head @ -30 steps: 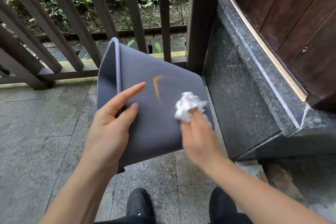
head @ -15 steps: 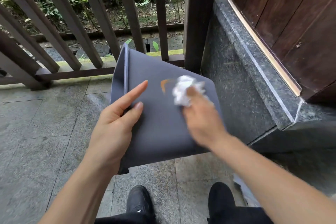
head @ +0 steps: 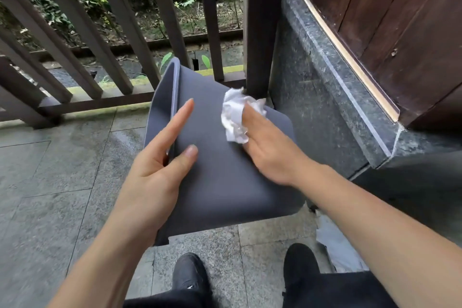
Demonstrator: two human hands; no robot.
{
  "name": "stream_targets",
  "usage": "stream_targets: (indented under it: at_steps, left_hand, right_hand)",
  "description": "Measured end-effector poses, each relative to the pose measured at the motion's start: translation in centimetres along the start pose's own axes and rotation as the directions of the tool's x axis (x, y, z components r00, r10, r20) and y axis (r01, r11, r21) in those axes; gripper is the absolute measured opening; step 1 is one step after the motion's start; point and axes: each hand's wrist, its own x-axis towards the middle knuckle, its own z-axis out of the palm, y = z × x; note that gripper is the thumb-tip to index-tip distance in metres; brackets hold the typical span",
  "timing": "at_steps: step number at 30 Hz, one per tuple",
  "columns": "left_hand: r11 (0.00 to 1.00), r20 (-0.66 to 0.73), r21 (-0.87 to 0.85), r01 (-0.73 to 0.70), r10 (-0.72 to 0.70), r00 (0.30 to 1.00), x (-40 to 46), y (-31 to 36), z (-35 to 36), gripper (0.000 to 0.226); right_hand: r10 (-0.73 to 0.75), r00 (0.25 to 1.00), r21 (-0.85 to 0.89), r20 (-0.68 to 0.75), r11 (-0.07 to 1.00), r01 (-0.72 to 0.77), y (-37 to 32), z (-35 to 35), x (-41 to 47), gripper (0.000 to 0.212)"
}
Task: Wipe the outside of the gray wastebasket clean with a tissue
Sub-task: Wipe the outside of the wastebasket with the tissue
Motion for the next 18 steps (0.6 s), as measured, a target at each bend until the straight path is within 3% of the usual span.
stream_targets:
  at_steps: [2, 3, 6, 8, 10, 12, 18]
  left_hand:
    - [1.0, 0.05, 0.023, -0.005, 0.003, 0.999, -0.4, 0.0, 0.6, 0.059]
    - [1.0, 0.067, 0.03, -0.007, 0.005, 0.998, -0.6, 0.0, 0.8, 0.06]
    - [1.0, 0.03, 0.028, 0.011, -0.011, 0.999, -0.4, 0.0, 0.4, 0.065]
    - [0.999, -0.021, 0.049, 0.016, -0.015, 1.0, -0.3, 0.0, -0.3, 0.064]
    - [0.998, -0.027, 0.07, 0.003, -0.001, 1.0, -0.6, -0.3, -0.9, 0.063]
    - [0.999, -0.007, 0.048, -0.017, 0.017, 1.0, -0.7, -0.2, -1.1, 0.061]
    - [0.997, 0.061, 0.071, -0.032, 0.028, 0.998, 0.1, -0.3, -0.4, 0.061]
  right_hand:
    - [0.232, 0.971, 0.082, -0.056, 0.97, -0.227, 1.4, -1.8, 0.6, 0.033]
    - [0.244, 0.968, 0.104, -0.061, 0.966, -0.237, 1.2, -1.9, 0.3, 0.036]
    - [-0.008, 1.0, -0.011, -0.018, 1.0, 0.008, -2.2, 0.6, -1.1, 0.037]
    - [-0.22, 0.974, -0.116, 0.052, 0.968, 0.224, -5.3, 2.8, -2.3, 0.047]
    - [-0.311, 0.948, -0.103, 0.064, 0.943, 0.316, -6.4, 3.0, -2.7, 0.05]
    - [-0.318, 0.945, -0.056, 0.076, 0.945, 0.322, -5.8, 1.7, -2.4, 0.049]
    - [-0.136, 0.991, 0.014, -0.004, 0.991, 0.136, -3.6, -0.1, -1.0, 0.042]
